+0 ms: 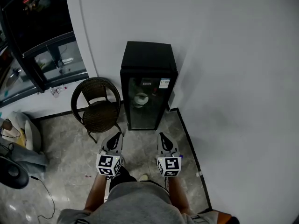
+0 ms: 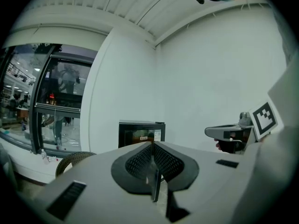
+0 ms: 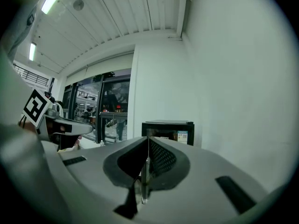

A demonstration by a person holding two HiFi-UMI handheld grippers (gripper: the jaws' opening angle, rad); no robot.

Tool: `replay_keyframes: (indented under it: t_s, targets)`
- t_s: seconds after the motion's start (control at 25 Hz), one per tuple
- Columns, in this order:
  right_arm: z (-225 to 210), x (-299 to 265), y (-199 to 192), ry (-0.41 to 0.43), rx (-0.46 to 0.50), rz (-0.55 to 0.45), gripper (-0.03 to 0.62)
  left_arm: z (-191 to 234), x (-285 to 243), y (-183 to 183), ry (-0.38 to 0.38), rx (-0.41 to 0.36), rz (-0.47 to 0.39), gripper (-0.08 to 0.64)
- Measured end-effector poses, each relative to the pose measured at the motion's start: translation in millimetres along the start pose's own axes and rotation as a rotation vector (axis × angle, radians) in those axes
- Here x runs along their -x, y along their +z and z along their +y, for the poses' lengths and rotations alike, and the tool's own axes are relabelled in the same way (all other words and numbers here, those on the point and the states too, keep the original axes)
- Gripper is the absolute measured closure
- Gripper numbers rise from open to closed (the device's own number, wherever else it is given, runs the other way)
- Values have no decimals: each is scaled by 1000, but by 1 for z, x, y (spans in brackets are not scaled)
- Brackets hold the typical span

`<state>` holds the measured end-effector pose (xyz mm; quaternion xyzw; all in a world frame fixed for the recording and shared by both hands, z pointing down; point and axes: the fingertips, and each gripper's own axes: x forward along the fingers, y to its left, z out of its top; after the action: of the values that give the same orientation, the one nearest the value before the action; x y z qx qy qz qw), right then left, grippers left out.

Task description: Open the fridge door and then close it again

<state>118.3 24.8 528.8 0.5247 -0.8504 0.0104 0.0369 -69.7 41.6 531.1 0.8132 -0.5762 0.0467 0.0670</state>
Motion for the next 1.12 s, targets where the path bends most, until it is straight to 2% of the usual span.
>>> replay_keyframes:
  t_s: [0.44, 0.8, 1.12]
  targets:
    - [-1, -60, 4, 13, 9, 6, 568, 42, -45, -4, 7, 31, 21, 543]
    - [-20, -129, 22, -37, 5, 5, 568, 82, -120, 25, -56, 16, 19, 543]
    - [-27, -179, 25, -73, 7, 26, 567, 120, -168, 35, -90, 19, 23, 543]
